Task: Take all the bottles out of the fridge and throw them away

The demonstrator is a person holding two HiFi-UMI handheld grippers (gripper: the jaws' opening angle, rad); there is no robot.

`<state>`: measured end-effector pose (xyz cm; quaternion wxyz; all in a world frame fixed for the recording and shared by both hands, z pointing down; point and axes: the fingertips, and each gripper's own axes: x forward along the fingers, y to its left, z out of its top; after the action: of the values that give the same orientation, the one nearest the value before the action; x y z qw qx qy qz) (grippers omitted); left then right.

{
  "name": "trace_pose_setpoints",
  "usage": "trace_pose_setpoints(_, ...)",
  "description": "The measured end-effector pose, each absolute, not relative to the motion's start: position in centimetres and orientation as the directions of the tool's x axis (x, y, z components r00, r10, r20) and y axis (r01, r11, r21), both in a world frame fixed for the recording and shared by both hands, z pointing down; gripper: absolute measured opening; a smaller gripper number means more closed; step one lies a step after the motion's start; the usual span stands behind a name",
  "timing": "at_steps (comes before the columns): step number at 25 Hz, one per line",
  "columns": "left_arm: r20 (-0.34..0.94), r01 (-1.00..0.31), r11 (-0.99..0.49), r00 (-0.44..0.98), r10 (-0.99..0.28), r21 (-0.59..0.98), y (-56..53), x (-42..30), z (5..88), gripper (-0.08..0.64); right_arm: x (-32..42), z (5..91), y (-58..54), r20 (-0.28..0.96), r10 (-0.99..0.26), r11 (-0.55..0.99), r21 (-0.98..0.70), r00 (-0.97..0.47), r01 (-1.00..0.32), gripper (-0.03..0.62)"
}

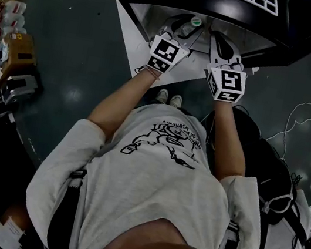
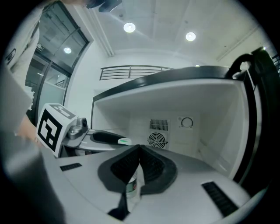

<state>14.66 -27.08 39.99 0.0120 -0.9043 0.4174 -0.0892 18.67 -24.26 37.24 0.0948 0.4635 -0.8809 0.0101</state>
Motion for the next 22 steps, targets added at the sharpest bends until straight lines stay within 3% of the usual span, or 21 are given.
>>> trace_pose_setpoints(22,0.09,-0.726,-0.687,0.682,-0.726,-0.037,-22.4,14.0,33.7,0.153,18.4,34.2,-21.9,0.163,-0.804,0.586,0.046,-0.573,-0.809,0.009)
